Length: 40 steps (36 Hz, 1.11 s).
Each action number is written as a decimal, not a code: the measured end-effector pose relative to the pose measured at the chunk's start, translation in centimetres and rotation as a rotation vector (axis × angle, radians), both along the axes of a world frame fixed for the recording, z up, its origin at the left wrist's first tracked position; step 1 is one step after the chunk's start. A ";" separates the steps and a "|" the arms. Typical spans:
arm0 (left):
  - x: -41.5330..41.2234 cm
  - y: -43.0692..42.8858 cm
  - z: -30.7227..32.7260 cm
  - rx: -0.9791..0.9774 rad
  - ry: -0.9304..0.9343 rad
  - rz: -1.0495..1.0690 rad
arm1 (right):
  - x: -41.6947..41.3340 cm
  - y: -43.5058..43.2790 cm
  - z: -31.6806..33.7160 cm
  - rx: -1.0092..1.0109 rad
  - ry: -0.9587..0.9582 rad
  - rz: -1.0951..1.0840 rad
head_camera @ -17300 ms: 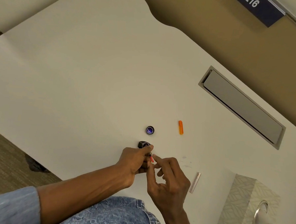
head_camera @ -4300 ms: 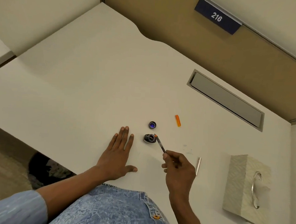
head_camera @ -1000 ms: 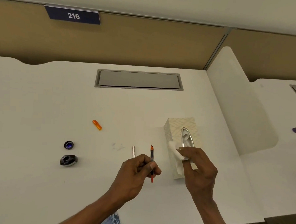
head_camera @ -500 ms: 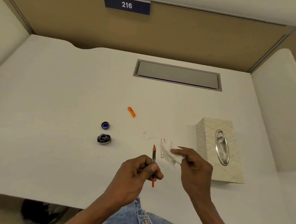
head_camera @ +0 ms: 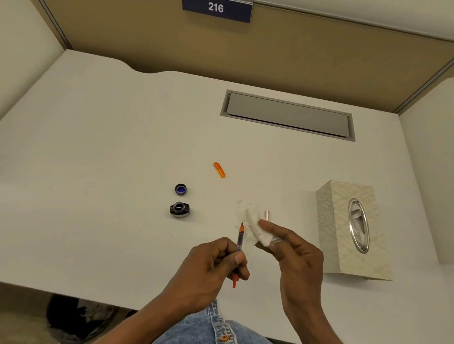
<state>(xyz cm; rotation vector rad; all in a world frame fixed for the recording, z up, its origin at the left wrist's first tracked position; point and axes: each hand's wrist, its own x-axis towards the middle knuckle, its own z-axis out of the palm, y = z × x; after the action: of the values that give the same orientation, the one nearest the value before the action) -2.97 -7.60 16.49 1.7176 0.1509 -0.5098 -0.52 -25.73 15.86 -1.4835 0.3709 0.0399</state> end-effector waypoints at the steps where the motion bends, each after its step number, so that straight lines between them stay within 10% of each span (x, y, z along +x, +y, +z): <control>1: 0.0 0.2 0.0 0.004 -0.002 -0.005 | 0.0 0.1 0.2 0.034 0.011 -0.008; 18: 0.0 2.8 -1.3 0.004 -0.050 -0.104 | -1.0 4.1 1.9 -0.263 0.043 0.012; 40: -0.3 3.5 -1.9 0.062 -0.074 -0.183 | -0.2 5.2 1.8 -0.102 0.248 0.130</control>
<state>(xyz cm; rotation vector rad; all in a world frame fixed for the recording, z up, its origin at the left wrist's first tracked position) -3.27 -4.11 14.57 1.8180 -0.0446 -0.5793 -0.74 -20.54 17.63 -1.6068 0.4818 0.3153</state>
